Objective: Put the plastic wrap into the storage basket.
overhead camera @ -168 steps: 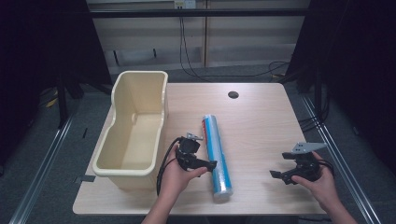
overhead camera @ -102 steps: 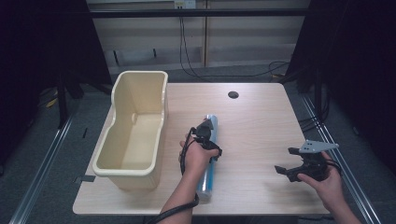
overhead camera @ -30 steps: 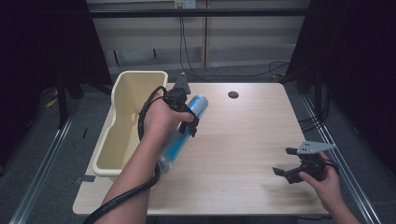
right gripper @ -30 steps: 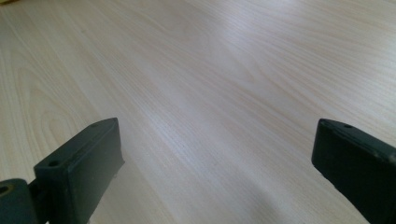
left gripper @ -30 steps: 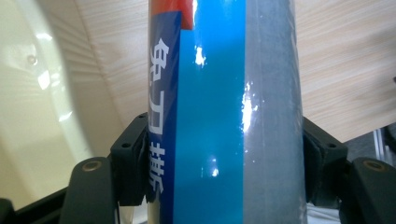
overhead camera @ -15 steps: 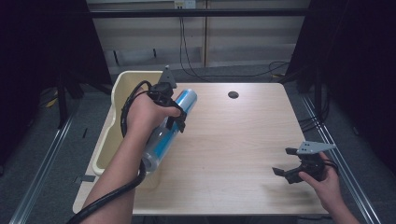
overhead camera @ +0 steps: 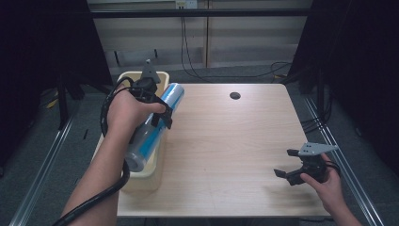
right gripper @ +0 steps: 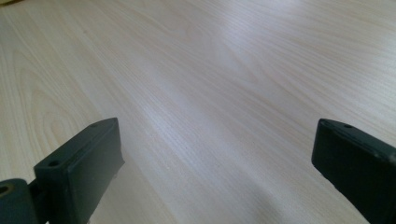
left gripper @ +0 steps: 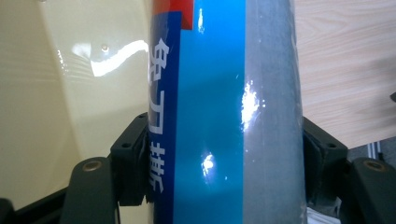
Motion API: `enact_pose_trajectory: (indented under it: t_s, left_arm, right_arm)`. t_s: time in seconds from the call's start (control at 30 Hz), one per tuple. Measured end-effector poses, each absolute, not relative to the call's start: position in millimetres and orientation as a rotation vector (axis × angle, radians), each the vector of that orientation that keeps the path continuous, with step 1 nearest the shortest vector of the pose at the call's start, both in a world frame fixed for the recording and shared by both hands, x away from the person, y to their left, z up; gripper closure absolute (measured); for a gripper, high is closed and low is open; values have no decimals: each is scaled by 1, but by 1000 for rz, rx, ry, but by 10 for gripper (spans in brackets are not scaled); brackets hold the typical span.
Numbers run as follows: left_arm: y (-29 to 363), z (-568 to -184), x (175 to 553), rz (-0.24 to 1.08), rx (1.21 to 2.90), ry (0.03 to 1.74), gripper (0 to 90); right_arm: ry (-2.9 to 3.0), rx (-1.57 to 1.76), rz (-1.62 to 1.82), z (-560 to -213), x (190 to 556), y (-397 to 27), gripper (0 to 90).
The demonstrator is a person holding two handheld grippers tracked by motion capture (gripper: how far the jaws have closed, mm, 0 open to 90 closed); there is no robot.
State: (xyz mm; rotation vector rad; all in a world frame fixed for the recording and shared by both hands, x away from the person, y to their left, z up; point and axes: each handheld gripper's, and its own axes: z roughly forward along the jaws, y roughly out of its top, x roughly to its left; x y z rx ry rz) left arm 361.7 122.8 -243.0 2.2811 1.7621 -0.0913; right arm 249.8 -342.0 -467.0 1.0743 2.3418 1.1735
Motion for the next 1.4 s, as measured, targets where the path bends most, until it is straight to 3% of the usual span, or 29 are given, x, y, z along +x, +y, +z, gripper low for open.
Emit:
enact_pose_trajectory:
  t_s: [0.8,1.4]
  left_arm:
    - [160,-236,358,-25,2203,1892,323]
    - [176,-258,361,-15,2162,2003,323]
  right_arm:
    - [2351,1067,1173,-468,250,-340,16]
    - [2350,1068,1171,-468,249,-339,16]
